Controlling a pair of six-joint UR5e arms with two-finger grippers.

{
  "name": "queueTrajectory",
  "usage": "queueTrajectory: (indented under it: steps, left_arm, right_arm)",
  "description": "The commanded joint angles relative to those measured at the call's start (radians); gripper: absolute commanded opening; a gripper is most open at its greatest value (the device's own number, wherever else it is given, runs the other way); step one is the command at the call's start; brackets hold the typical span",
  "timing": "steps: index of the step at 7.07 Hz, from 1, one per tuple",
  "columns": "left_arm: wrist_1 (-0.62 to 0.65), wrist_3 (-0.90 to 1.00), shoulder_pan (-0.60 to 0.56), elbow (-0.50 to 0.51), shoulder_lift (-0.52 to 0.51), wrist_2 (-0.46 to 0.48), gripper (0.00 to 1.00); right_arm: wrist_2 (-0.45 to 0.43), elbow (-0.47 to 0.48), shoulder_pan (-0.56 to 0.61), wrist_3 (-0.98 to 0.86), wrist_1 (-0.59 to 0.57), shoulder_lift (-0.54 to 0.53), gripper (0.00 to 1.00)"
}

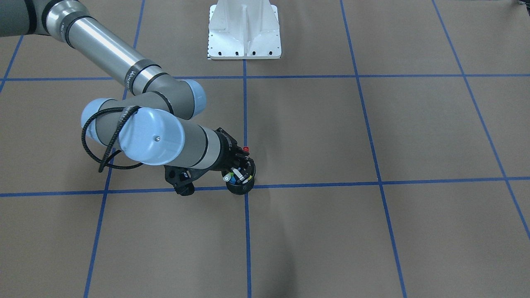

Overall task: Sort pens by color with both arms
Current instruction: 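Lift the blue marker up out of the cup with the right gripper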

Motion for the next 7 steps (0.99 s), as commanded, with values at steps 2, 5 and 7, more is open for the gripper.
queueTrajectory:
  steps: [2,5,7]
  left_arm:
    - [0.000,-0.001,0.000,-0.002,-0.001,0.000,0.99]
    - [0.002,-0.004,0.000,-0.004,-0.007,0.000,0.99]
    - [0.000,-0.196,0.087,-0.080,-0.012,0.000,0.99]
  right_arm:
    - [0.079,0.060,0.063,-0.013,0.017,-0.006,0.25]
    - [-0.038,0.060,0.096,-0.253,0.199,-0.031,0.25]
    - [-0.300,0.059,0.090,-0.588,0.230,-0.055,0.25]
